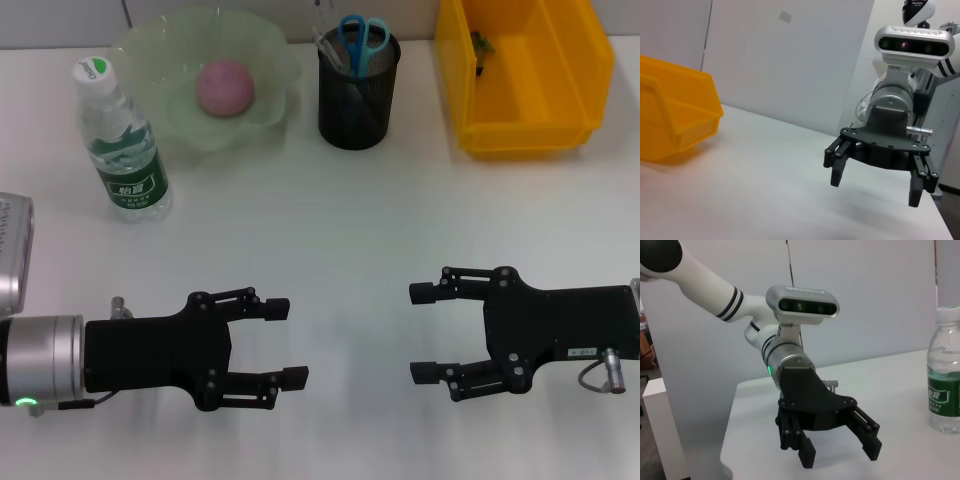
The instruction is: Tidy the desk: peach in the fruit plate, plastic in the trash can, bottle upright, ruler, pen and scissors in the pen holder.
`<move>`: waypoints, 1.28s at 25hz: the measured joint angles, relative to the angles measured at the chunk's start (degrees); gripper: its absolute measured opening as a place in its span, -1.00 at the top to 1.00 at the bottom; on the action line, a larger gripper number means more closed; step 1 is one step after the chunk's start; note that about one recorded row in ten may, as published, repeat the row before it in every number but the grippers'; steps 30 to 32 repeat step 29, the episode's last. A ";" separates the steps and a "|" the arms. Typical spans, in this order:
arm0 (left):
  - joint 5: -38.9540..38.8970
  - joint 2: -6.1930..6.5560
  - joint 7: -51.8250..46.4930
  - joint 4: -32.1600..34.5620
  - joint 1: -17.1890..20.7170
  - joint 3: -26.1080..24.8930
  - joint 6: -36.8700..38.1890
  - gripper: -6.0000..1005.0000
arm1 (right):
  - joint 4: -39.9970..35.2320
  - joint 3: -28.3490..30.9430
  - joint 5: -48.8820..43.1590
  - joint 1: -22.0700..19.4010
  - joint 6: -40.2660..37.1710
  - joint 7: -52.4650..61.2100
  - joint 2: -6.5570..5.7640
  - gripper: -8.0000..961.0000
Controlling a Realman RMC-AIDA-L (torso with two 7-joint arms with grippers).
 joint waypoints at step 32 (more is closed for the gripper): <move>-0.09 -0.12 -0.16 -0.70 0.55 -0.03 1.20 -0.65 | 0.35 2.60 -0.47 0.75 1.17 0.29 -0.30 -0.73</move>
